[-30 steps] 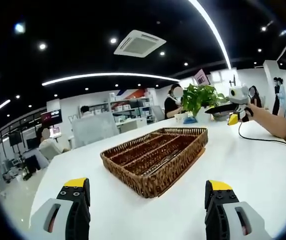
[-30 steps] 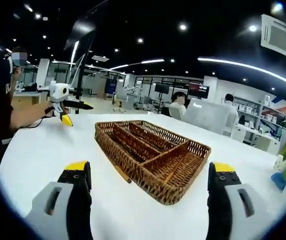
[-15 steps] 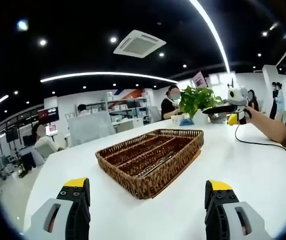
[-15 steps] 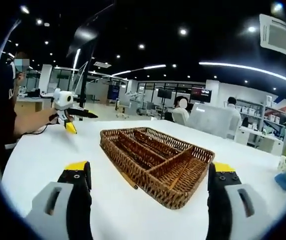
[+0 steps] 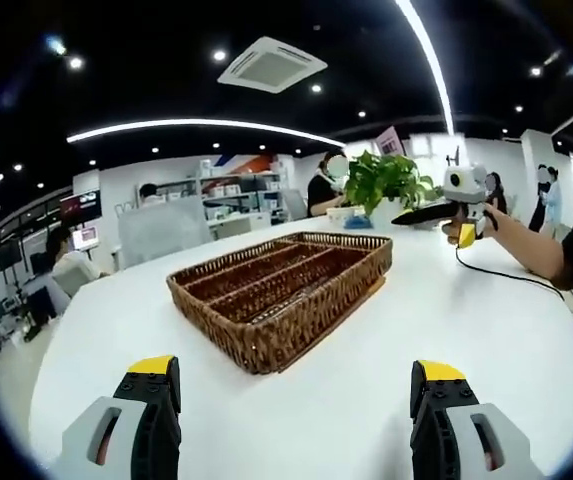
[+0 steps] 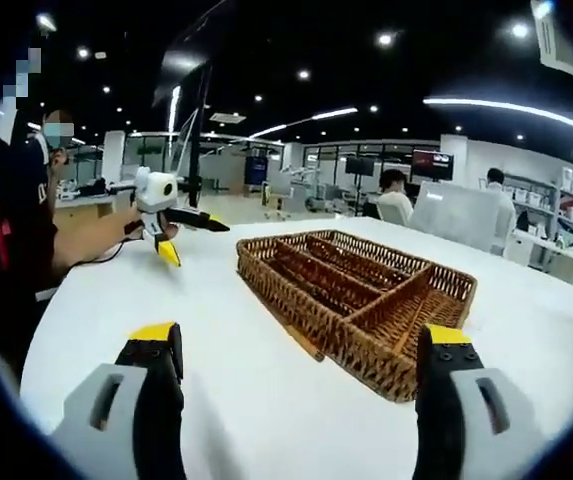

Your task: Arrange the knives, forks, and spoons in their matching storage slots by inserting each utensil handle-first until every utensil is classified and aligned in the correct compartment

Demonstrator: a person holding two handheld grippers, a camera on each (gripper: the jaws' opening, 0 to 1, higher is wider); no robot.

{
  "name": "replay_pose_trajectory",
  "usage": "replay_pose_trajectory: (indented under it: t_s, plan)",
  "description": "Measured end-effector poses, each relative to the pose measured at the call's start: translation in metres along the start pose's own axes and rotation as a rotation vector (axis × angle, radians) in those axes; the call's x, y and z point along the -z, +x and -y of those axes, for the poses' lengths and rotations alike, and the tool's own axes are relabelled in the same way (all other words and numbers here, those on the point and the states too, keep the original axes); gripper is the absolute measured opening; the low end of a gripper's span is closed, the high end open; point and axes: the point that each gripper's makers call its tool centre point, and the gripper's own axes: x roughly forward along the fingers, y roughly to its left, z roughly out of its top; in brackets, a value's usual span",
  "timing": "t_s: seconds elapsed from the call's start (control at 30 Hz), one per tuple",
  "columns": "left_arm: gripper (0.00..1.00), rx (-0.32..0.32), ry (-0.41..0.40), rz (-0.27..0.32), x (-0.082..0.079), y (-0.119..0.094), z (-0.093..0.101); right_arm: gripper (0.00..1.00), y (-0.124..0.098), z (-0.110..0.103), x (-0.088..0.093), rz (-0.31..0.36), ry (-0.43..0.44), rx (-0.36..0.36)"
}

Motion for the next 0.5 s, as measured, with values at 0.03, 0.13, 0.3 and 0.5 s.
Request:
replay_pose_trajectory:
  t_s: [0.03,0.13,0.3,0.5]
  plan:
    - [1.0,0.01,-0.003,-0.01,0.002,0.001,0.002,0.99,0.001,-0.003,0.002,-0.007,-0.004,-0.012]
    - [1.0,0.024,-0.01,-0.031,0.007,0.004,0.005,0.99,0.007,-0.014,0.005,-0.021,-0.019,-0.05]
    - [1.0,0.043,-0.033,-0.043,0.009,0.005,0.008,0.98,0.011,-0.012,0.011,-0.029,-0.006,-0.058]
    - [1.0,0.069,-0.086,-0.034,0.01,0.011,0.009,0.93,0.028,-0.03,0.01,-0.027,0.035,-0.142]
